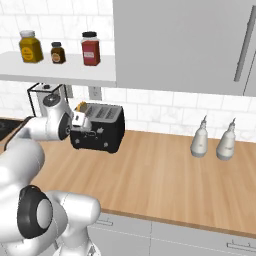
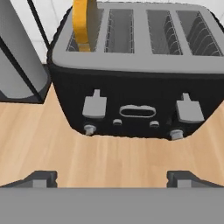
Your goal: Start the toaster. Once the lever pops up, take the bread to the plate on the dining counter.
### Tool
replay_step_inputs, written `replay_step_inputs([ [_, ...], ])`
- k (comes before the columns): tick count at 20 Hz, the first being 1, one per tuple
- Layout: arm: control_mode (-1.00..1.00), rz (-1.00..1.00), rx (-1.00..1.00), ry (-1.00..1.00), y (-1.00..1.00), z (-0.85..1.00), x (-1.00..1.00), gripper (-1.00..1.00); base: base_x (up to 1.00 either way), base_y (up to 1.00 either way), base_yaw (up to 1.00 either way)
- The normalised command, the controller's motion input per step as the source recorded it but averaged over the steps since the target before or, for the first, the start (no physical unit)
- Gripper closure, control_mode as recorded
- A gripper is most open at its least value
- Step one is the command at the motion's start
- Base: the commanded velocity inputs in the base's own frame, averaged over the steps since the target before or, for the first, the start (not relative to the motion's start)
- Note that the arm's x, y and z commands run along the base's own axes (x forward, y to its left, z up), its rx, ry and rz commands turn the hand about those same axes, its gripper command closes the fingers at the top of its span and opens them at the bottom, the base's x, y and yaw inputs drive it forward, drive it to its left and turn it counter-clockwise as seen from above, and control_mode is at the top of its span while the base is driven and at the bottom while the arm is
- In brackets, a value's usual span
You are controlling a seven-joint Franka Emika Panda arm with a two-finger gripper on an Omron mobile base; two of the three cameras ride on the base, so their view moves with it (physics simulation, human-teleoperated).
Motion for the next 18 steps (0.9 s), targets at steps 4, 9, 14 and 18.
replay_step_inputs([
  [4,-1.00,0.00,0.00,-0.03,0.00,-0.11,0.19,-1.00,0.00,0.00,0.00],
  [9,-1.00,0.00,0.02,0.00,-0.03,0.00,0.26,-1.00,0.00,0.00,0.00],
  [14,-1.00,0.00,0.00,0.00,-0.13,0.00,0.12,-1.00,0.00,0.00,0.00],
  [18,-1.00,0.00,0.00,0.00,-0.09,0.00,0.06,-1.00,0.00,0.00,0.00],
])
